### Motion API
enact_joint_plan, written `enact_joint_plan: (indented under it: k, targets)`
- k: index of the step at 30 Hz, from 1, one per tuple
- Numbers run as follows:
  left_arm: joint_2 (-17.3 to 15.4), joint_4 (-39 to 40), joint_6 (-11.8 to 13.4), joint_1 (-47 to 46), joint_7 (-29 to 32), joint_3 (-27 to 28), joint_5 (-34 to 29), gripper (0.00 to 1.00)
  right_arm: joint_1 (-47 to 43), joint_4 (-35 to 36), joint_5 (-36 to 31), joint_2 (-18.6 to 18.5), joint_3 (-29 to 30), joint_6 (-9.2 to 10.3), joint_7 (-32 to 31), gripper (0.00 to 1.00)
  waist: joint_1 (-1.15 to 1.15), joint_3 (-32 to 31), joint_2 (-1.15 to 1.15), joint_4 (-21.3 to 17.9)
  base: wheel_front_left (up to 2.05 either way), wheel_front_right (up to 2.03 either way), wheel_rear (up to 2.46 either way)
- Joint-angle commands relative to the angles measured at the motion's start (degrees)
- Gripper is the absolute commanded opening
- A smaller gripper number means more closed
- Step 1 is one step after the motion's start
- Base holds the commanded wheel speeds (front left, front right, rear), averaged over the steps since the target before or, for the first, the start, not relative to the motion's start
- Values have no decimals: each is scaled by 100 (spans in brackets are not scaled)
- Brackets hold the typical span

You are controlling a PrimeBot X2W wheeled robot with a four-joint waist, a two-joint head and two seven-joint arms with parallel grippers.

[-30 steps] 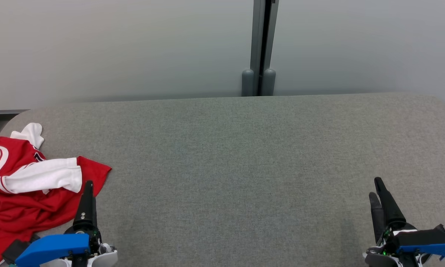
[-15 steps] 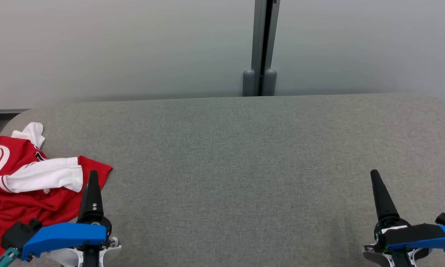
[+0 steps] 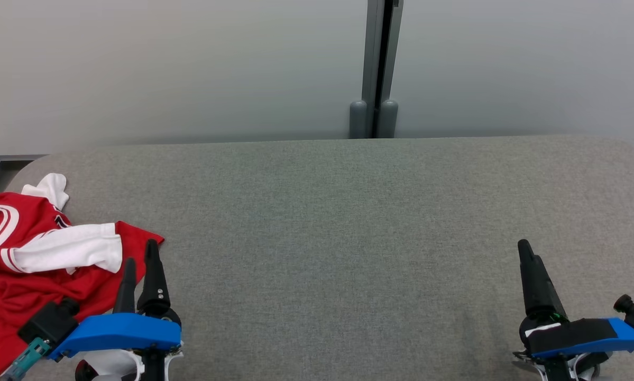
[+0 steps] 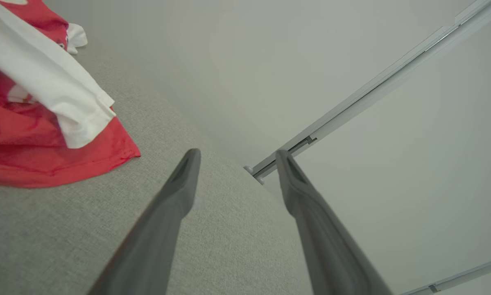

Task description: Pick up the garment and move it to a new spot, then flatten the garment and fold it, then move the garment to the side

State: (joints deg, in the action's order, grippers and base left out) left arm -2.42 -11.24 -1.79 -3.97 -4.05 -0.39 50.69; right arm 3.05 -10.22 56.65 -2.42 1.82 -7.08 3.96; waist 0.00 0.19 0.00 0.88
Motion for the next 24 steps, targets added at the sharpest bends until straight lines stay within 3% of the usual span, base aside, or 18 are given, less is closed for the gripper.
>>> enact_joint_plan:
  k: [1, 24]
  targets:
    - [-47, 60, 36, -166, -62, -19, -255, 100, 29, 55, -221, -42, -31, -41, 70, 100, 0, -3, 0, 5, 0, 0, 0]
    - [-51, -175, 171, -160, -436, -241, -2005, 100, -36, -10, -1917, -51, -175, -47, 446, 100, 0, -29, 0, 81, 0, 0, 0]
